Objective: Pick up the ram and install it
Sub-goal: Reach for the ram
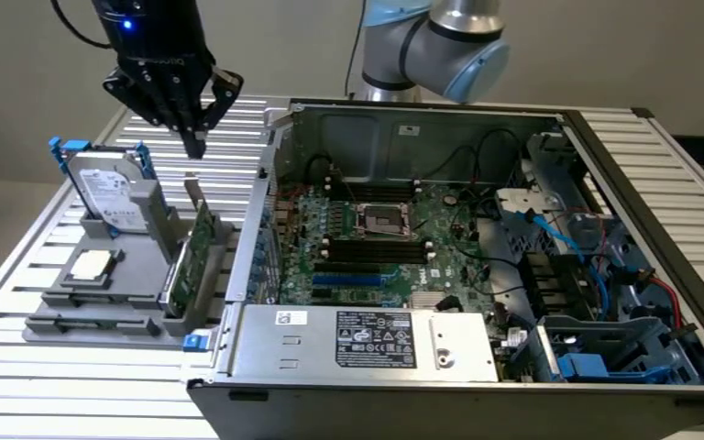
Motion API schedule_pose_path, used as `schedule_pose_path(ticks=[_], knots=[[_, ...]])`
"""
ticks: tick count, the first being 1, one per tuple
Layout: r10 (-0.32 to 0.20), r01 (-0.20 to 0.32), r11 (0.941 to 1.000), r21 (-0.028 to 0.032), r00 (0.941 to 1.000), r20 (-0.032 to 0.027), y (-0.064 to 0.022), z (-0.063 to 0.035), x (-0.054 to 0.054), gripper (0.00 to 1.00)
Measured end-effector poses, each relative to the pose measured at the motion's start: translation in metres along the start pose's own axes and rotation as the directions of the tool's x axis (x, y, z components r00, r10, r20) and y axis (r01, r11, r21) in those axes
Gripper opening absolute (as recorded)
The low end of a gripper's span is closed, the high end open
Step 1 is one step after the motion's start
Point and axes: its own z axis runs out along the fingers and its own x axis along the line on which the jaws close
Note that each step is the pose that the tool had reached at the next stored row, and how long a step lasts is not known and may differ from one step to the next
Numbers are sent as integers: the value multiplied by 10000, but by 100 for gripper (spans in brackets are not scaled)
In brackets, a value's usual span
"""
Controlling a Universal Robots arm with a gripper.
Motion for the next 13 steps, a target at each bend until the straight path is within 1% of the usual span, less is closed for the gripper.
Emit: schedule_pose_path(ticks=[8,13], knots=[[-2,2,10000,-1,10000,4,-166,2,289,11],[-2,2,10000,-1,10000,4,-284,20,423,11]])
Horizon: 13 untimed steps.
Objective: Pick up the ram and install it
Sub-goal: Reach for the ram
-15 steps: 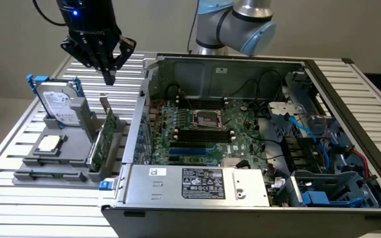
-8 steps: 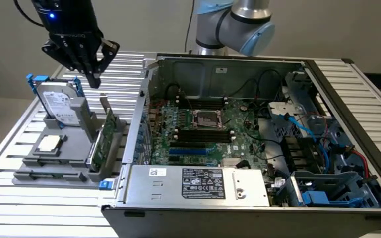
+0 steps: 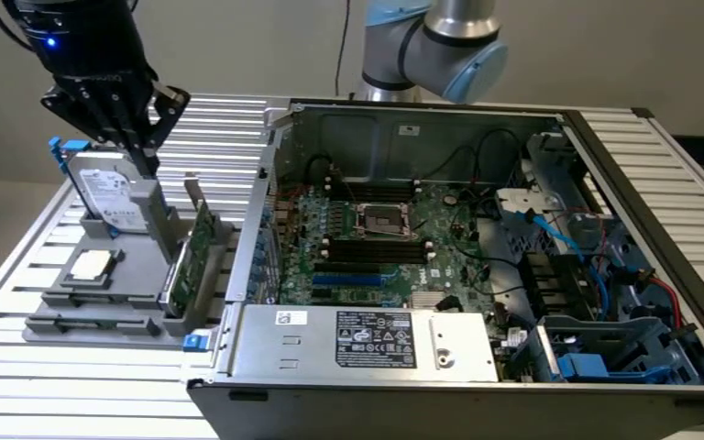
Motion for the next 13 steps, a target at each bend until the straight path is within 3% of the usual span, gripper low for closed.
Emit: schedule_pose_path(ticks=[6,13], knots=[[0,0,10000,1,10000,-5,-136,24,134,11],[-4,4,10000,3,10000,-34,-260,60,218,11]])
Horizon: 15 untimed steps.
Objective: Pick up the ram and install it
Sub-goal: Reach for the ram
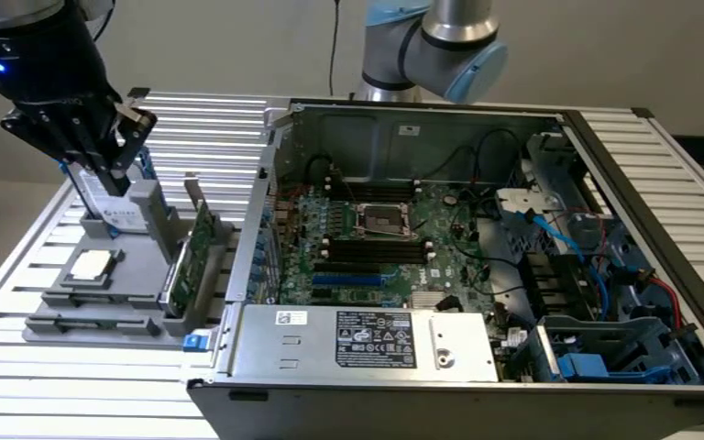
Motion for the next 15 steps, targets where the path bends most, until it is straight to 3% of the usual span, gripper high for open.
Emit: schedule_pose_path(ticks=[3,9,15], knots=[[-3,3,10000,2,10000,-32,-40,21,28,11],[-13,13,10000,10,9999,-159,-104,72,76,11],[-83,84,10000,13,9997,-211,-195,120,93,11]])
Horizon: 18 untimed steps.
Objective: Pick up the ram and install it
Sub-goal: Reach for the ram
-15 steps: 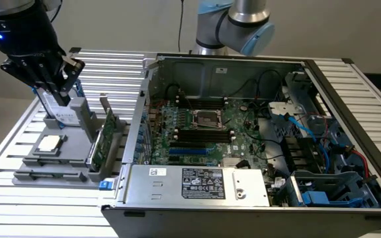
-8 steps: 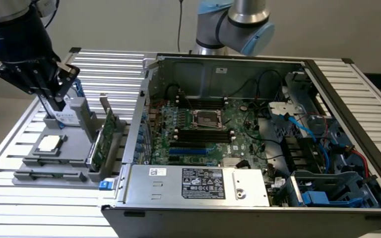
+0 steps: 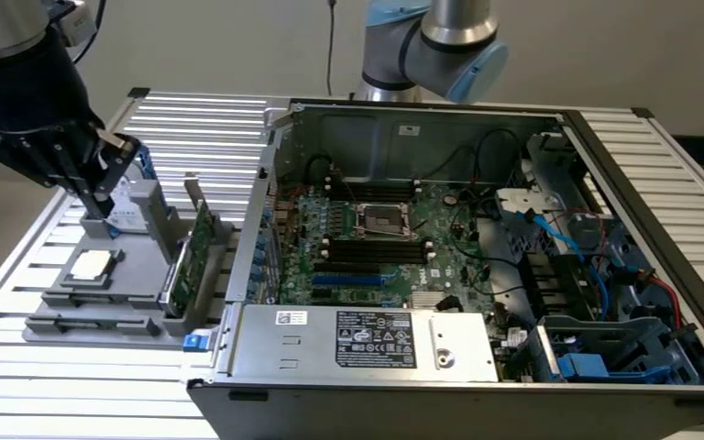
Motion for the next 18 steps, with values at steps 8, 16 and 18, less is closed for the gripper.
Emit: schedule_pose_path(ticks=[8,16,18], knots=[[-120,120,9999,4,9999,-43,-100,34,21,11],[-181,181,9998,4,9998,-47,-145,89,237,11],[-191,191,9998,5,9998,-48,-147,90,254,11]])
